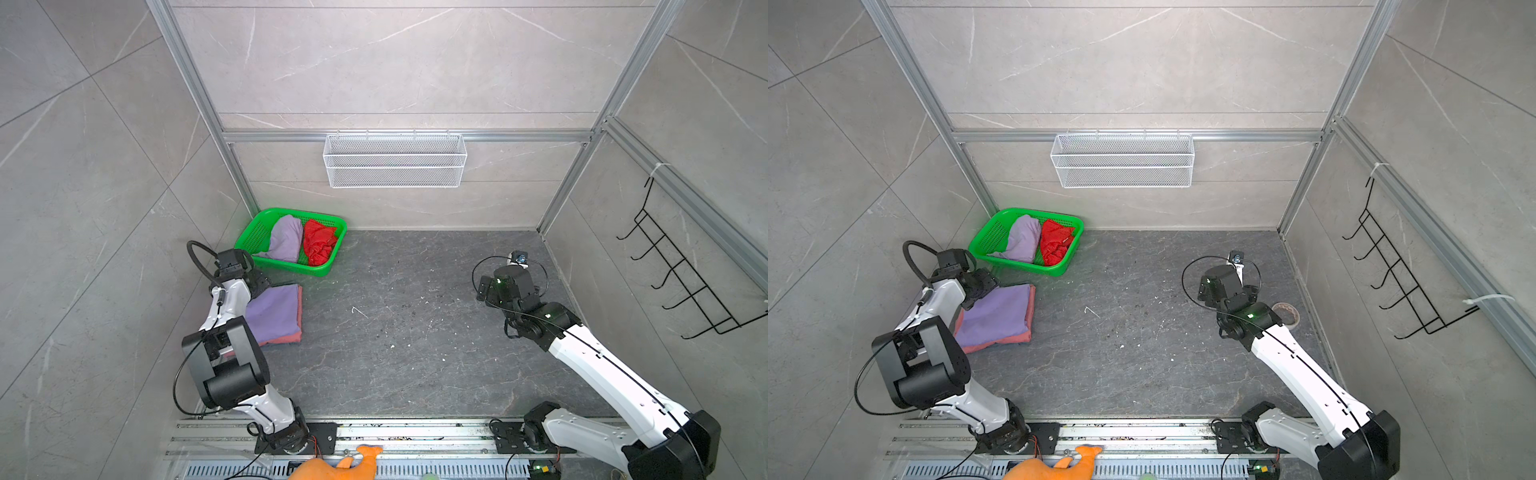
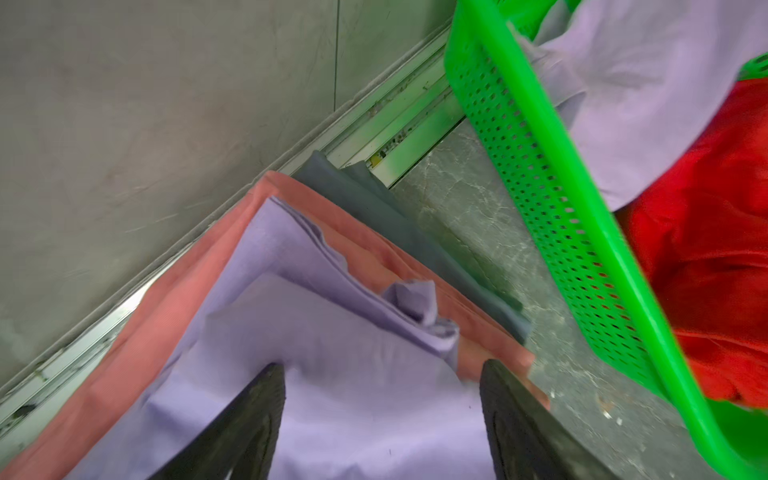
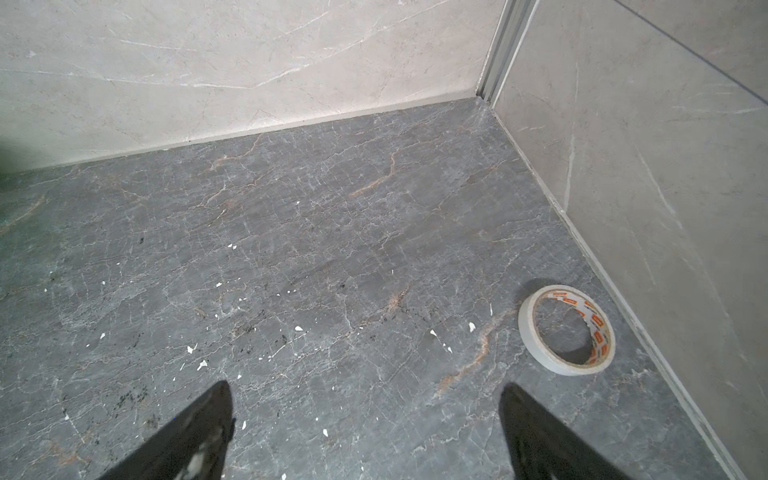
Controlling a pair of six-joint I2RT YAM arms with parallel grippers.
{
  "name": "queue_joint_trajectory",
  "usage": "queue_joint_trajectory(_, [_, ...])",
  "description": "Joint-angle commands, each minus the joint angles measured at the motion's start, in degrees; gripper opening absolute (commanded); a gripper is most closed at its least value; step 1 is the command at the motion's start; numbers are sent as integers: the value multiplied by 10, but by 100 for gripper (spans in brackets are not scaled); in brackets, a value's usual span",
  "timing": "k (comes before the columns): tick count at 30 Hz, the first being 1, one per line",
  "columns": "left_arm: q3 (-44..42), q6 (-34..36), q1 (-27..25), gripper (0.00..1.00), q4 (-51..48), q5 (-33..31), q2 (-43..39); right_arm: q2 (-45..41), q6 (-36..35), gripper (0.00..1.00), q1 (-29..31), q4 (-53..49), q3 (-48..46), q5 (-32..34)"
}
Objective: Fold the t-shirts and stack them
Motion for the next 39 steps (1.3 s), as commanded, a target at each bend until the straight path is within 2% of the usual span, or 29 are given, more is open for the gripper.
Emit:
queue_joint_trajectory(1, [-3,17,8,76,60,-7,15,-6,15,100,-2,-20,16,-1])
queue_joint_trajectory(5, [-7,23,21,76,91,15,41,-5,26,99,-2,-24,15,-7])
queue_joint_trajectory(14, [-8,26,26,74,70,44,85,3,19,100,-2,-18,18,-2])
queue_joint_trajectory(20, [-31,33,26,75,85,74,-11,9,-5,99,-3,12,17,7])
queue_joint_trajectory(24, [-48,43,25,75,91,137,-91,18,-8,100,-6,32,11,10])
queue_joint_trajectory(28, [-79,49,6,79,101,177,-180,11,-16,100,-16,59,-13,50])
queue_joint_trajectory(31, [-100,54,-23,87,112,200,-231,-6,-47,100,-53,114,-48,39])
queue_joint_trajectory(34, [-121,62,-64,97,115,197,-259,-11,-59,100,-122,161,-76,6])
queue_joint_trajectory(37, [-158,72,-118,100,143,159,-280,-9,-41,100,-204,202,-105,-72])
queue_joint_trajectory(39, [-190,78,-160,100,165,118,-292,-4,-33,100,-238,221,-124,-97])
